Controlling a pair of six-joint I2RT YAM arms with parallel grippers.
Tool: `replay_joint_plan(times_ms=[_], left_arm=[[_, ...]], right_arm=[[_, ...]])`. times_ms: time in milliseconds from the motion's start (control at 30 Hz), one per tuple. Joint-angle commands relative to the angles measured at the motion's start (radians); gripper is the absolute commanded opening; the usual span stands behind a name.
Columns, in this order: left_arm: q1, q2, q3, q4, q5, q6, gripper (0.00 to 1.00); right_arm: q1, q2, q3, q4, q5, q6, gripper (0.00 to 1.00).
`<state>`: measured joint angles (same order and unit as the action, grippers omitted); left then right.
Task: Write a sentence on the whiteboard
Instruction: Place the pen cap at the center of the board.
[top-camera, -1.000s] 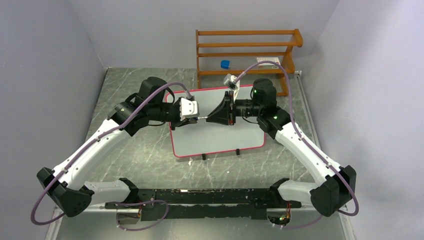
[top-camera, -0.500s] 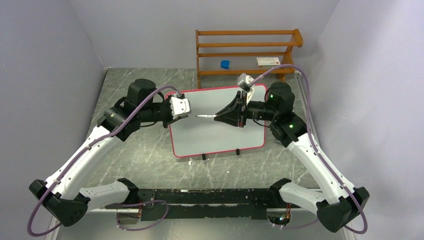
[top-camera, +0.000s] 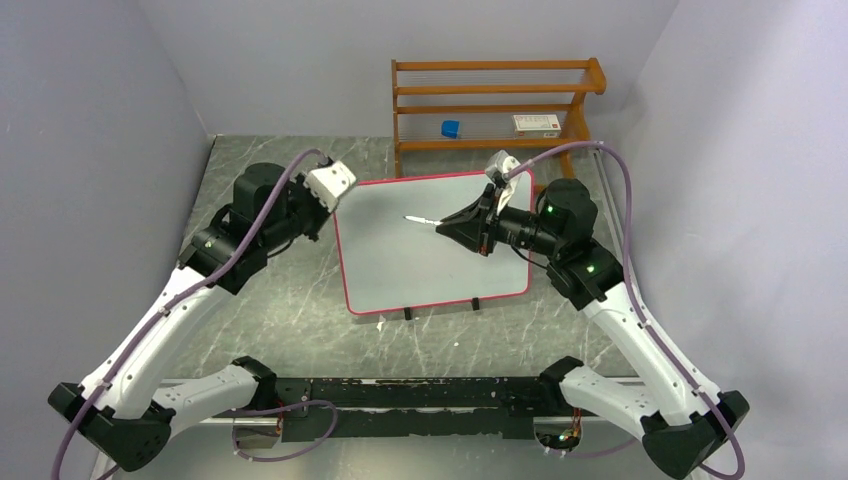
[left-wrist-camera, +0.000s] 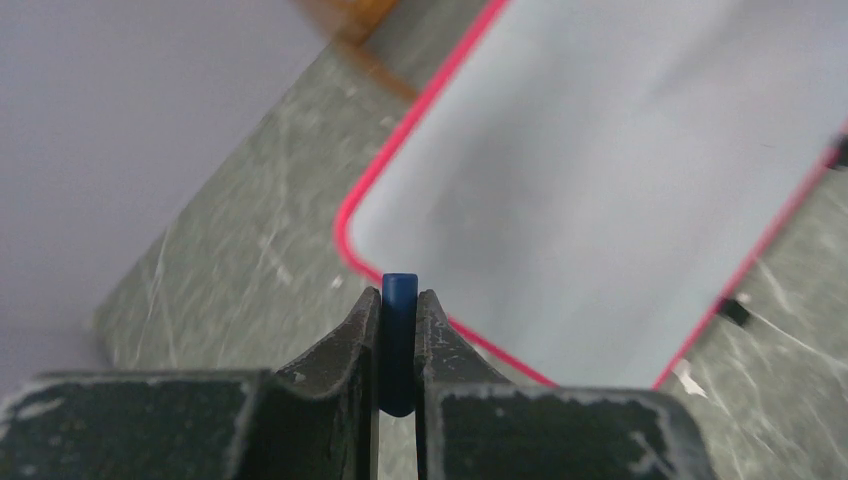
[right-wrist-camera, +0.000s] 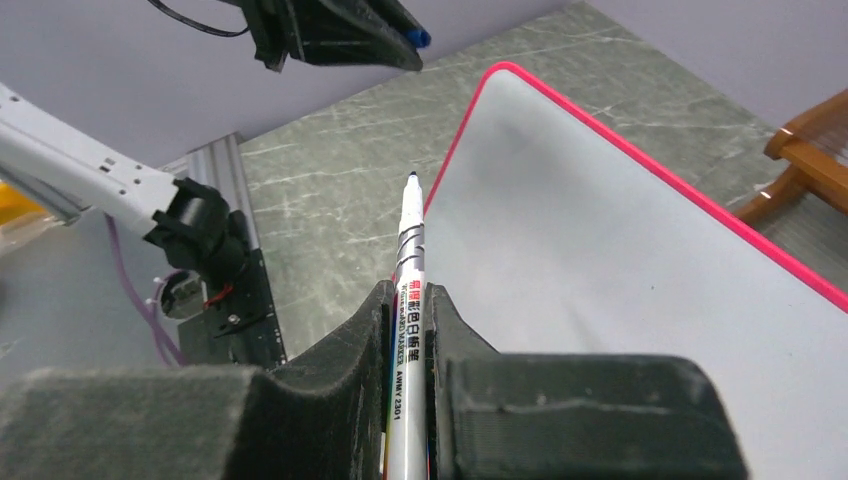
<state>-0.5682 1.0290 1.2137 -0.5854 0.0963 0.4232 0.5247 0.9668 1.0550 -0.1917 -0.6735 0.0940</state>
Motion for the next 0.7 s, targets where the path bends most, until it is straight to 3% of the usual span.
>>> replay_joint_plan(times_ms=[0,200,467,667], left_arm=[[0.082,-0.014,-0.039,0.071,-0.296,-0.22,0.05],[0.222,0.014,-0.054,0.045,-0.339,-0.375,0.05],[0.37,0.123,-0.229,0.098,-0.204,-0.571,0.05],[0.42,0.271,-0.315,0.156,-0.183,-0.654,0.05]], right_arm=[[0.035,-0.026,-0.021,0.017,0.156,-0.037,0.0],[0.057,-0.067,-0.062,0.048,0.242,-0.042,0.0],[0.078,-0.106,-0.099,0.069,0.296,-0.042,0.0],[0.101,-0.13,-0.124,0.067,0.338,-0.056,0.0]])
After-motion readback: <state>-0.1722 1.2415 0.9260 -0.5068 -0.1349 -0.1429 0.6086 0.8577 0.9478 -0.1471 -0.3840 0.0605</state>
